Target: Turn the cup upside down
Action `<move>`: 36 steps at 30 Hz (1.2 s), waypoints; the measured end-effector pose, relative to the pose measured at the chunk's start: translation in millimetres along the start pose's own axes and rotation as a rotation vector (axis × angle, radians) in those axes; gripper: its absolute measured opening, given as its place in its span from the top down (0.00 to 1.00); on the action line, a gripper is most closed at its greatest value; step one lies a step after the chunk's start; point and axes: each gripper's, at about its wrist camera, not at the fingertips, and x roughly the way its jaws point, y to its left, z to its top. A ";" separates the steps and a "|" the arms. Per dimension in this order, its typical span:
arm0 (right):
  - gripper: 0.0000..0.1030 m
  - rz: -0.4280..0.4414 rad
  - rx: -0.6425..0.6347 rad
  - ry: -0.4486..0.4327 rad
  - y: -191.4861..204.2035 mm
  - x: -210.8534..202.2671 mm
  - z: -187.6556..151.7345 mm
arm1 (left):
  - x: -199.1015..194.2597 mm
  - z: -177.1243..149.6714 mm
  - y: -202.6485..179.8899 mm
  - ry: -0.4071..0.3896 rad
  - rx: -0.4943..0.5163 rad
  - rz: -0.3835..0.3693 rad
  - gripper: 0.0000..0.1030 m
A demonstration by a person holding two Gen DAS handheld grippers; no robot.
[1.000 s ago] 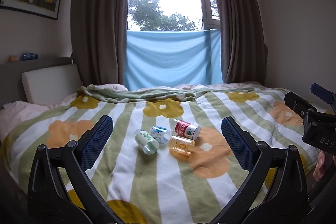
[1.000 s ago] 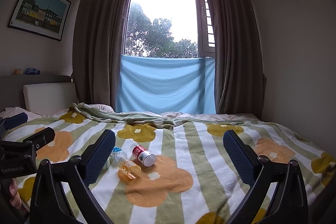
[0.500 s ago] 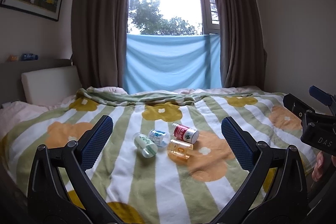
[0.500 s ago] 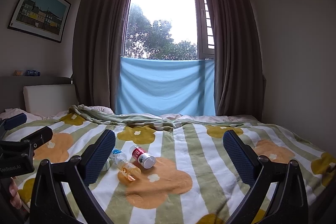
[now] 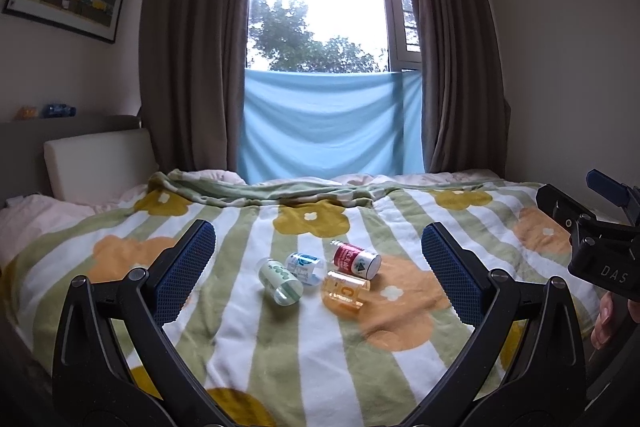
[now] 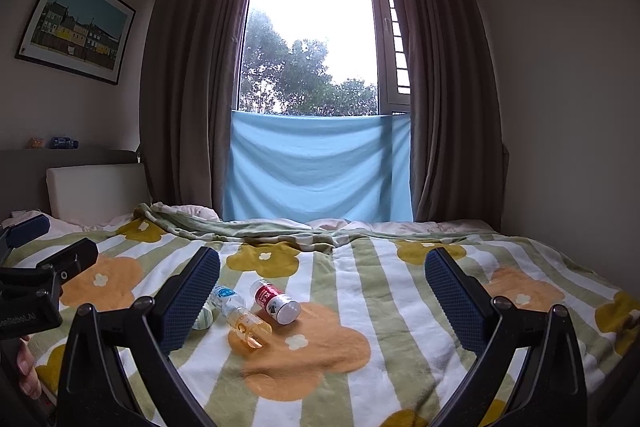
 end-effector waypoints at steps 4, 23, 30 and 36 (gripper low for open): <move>0.00 0.000 -0.001 0.000 -0.4 0.5 -0.1 | -0.4 0.7 1.5 -0.001 -0.005 0.001 0.00; 0.00 0.000 -0.002 0.004 1.3 1.1 -2.8 | 4.8 -0.2 0.0 0.026 -0.003 -0.003 0.00; 0.00 0.028 -0.023 -0.014 -2.8 3.0 -9.6 | 23.7 0.3 -5.7 0.083 -0.021 -0.004 0.00; 0.00 0.083 -0.090 -0.036 -2.1 12.0 -25.8 | 70.1 -2.5 -7.5 0.253 -0.067 -0.044 0.00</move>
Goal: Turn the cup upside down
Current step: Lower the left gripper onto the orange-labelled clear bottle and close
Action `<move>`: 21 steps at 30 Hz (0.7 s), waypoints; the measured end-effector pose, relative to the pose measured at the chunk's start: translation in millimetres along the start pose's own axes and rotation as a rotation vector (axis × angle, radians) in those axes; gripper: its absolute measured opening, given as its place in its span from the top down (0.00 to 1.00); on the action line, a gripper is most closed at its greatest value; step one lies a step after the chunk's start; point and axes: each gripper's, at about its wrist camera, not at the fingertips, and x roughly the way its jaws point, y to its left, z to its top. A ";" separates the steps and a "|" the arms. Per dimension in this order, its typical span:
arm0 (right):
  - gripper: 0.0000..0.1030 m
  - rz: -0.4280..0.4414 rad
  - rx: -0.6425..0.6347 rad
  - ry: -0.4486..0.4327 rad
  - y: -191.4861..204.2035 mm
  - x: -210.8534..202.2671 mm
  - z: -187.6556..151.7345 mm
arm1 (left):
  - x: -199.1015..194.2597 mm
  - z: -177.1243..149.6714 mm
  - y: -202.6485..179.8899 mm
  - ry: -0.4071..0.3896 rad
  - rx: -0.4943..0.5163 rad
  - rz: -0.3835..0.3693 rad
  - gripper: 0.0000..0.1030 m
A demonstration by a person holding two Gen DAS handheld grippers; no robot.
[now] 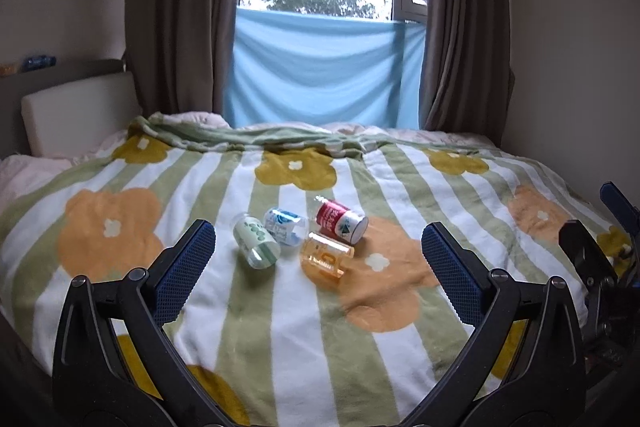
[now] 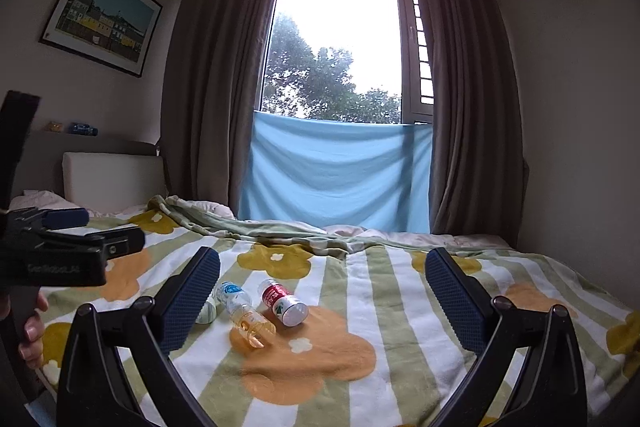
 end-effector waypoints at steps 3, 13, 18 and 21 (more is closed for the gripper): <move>0.00 0.004 -0.028 0.003 -6.4 3.6 -1.4 | 33.3 5.8 -0.4 0.102 -0.021 -0.019 0.00; 0.00 -0.003 -0.007 0.062 -46.1 14.3 -21.5 | 176.2 21.6 -2.0 0.375 -0.120 -0.036 0.00; 0.00 -0.027 0.019 0.099 -68.7 16.7 -36.5 | 252.4 6.9 -6.7 0.550 -0.142 0.013 0.00; 0.00 -0.037 0.045 0.120 -80.4 17.2 -47.1 | 293.0 -8.7 -4.0 0.665 -0.191 0.046 0.00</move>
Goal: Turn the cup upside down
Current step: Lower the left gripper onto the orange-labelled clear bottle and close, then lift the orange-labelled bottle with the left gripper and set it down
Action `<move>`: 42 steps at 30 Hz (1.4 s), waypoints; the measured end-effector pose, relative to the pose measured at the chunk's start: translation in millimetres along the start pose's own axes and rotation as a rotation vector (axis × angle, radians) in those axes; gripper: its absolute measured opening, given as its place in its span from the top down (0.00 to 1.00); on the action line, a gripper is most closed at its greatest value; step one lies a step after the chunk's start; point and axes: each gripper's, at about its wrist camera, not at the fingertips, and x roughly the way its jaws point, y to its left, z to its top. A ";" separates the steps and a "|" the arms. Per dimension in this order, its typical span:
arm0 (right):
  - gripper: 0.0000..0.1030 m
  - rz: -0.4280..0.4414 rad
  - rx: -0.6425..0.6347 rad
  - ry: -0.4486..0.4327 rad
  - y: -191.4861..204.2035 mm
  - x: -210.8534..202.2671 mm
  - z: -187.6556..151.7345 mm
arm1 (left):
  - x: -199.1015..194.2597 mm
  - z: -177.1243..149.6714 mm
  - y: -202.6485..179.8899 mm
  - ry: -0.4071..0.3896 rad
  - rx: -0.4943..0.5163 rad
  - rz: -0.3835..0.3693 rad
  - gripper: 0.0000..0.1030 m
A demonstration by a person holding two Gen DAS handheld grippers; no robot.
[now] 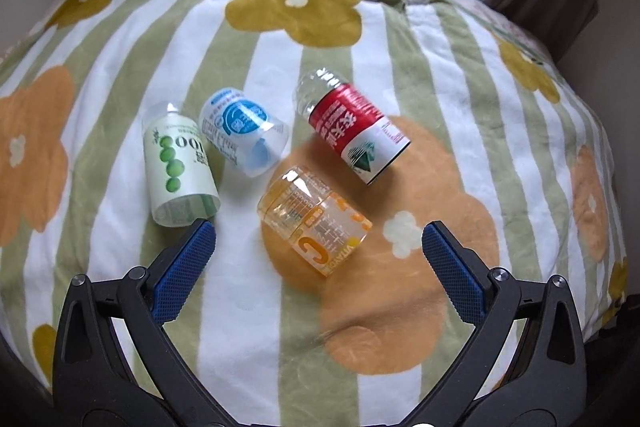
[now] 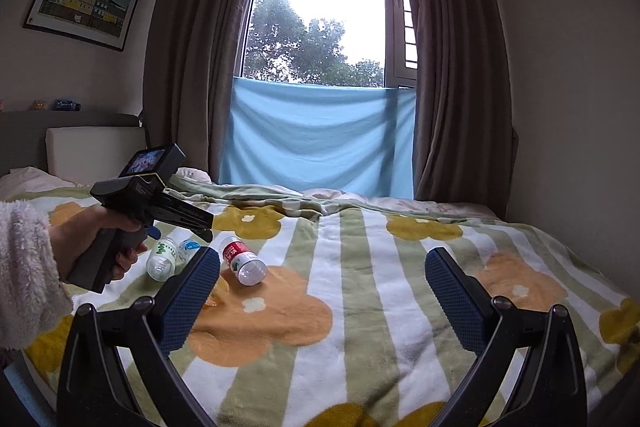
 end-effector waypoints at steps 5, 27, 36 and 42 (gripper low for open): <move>0.00 0.003 0.010 0.049 -8.3 10.4 -13.6 | 51.9 9.8 12.9 0.124 -0.147 -0.020 0.00; 0.00 0.101 0.037 0.195 6.0 49.1 -46.8 | 111.9 18.2 20.7 0.263 -0.235 -0.062 0.31; 0.00 0.134 0.028 0.208 15.2 51.2 -44.9 | 69.4 13.3 0.6 0.251 -0.086 -0.119 0.31; 0.00 0.137 0.039 0.210 18.5 44.4 -45.0 | 41.9 -21.4 -30.2 0.353 0.129 -0.127 0.31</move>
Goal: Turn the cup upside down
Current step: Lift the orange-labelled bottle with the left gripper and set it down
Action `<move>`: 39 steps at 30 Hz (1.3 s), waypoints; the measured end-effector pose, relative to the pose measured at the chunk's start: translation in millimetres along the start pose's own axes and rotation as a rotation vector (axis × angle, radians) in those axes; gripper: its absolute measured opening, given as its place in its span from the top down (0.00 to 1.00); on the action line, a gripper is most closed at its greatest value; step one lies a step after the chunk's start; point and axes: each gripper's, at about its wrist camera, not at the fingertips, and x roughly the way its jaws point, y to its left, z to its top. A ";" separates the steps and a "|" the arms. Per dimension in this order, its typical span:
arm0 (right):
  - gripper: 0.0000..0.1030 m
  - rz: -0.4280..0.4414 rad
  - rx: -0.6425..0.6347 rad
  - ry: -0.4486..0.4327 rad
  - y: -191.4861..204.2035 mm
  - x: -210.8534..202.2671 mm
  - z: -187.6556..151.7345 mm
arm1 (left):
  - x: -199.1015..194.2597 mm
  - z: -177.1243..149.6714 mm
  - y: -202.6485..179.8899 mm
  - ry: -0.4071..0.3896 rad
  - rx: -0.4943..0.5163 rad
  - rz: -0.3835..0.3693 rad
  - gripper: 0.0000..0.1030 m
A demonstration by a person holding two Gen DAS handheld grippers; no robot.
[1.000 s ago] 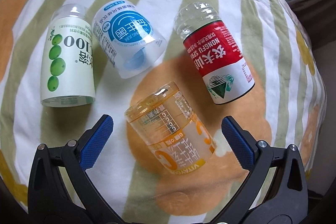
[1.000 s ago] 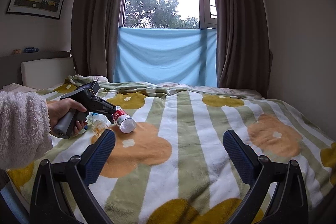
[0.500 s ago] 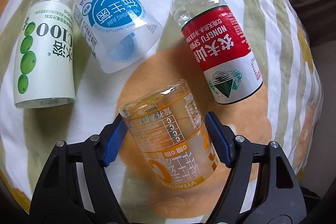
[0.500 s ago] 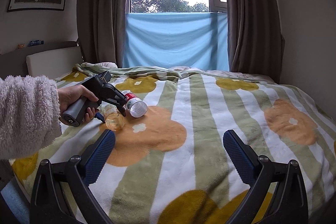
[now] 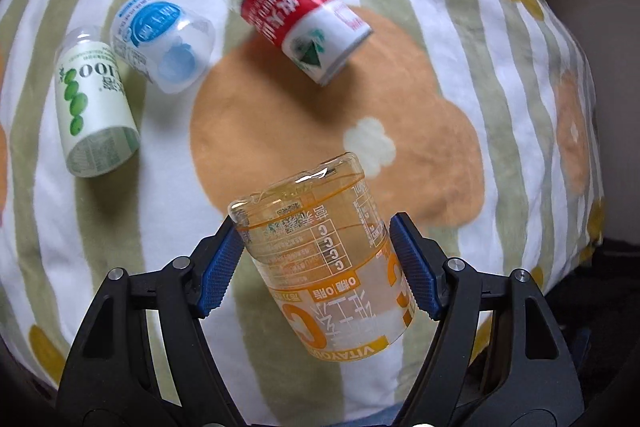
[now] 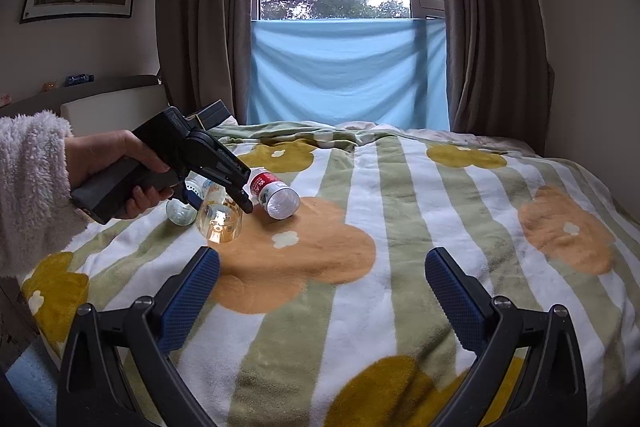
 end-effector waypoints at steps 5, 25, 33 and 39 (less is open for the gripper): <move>0.00 0.004 0.009 0.005 3.3 -2.6 -0.5 | 27.8 -39.0 -24.0 0.138 0.109 0.003 0.31; 0.00 0.014 -0.037 0.040 5.3 -3.4 3.7 | 34.7 -83.5 -21.8 0.023 0.182 0.118 0.02; 0.00 0.163 -0.033 0.159 10.5 18.2 39.4 | -14.4 -109.9 5.2 -0.095 0.153 0.072 0.02; 0.00 0.229 -0.062 0.287 23.5 56.1 73.6 | -61.8 -149.5 30.2 -0.252 0.131 0.071 0.00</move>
